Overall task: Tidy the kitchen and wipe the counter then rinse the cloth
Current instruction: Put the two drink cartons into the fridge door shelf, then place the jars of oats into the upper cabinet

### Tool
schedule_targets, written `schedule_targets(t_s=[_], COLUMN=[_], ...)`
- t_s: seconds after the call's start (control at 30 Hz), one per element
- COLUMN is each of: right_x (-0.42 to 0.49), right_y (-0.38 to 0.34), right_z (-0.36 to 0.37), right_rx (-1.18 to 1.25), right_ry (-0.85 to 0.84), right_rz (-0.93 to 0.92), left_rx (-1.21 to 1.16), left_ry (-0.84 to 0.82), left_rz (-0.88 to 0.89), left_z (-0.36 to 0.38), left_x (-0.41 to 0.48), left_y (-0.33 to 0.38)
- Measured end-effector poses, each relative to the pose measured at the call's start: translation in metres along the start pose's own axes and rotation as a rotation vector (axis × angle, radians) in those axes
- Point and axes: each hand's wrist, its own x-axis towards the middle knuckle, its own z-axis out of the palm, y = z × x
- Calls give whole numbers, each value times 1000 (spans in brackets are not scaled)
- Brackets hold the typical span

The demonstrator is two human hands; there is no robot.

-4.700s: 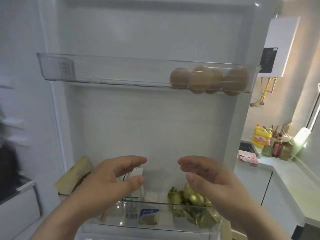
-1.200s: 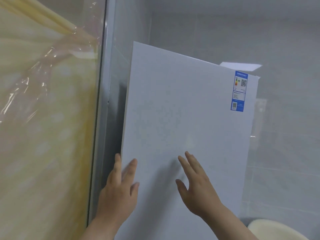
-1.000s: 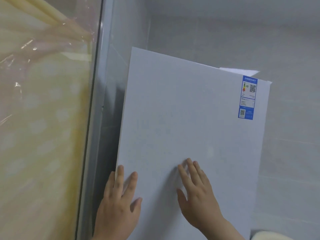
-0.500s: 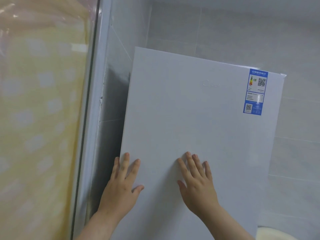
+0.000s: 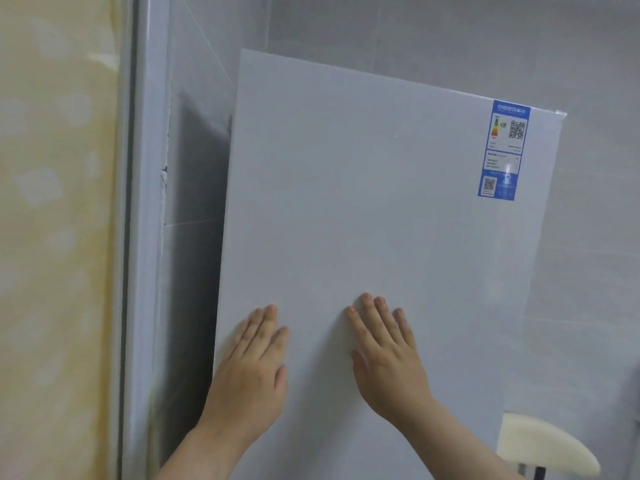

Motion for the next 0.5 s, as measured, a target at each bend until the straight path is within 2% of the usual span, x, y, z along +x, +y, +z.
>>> schedule_targets(t_s=[0.13, 0.3, 0.4, 0.5], right_x=[-51, -134, -179, -221], right_y=[9, 36, 61, 84], right_z=[-4, -31, -62, -97], right_rx=[190, 252, 223, 192], right_ry=[-78, -217, -369, -520], right_rz=[26, 321, 510, 638], left_rx=[-125, -317, -360, -388], left_ry=[-238, -473, -636, -713], left_rz=[248, 234, 218, 217], left_z=[12, 37, 52, 64], left_x=[-8, -26, -34, -34], left_y=[29, 76, 113, 157])
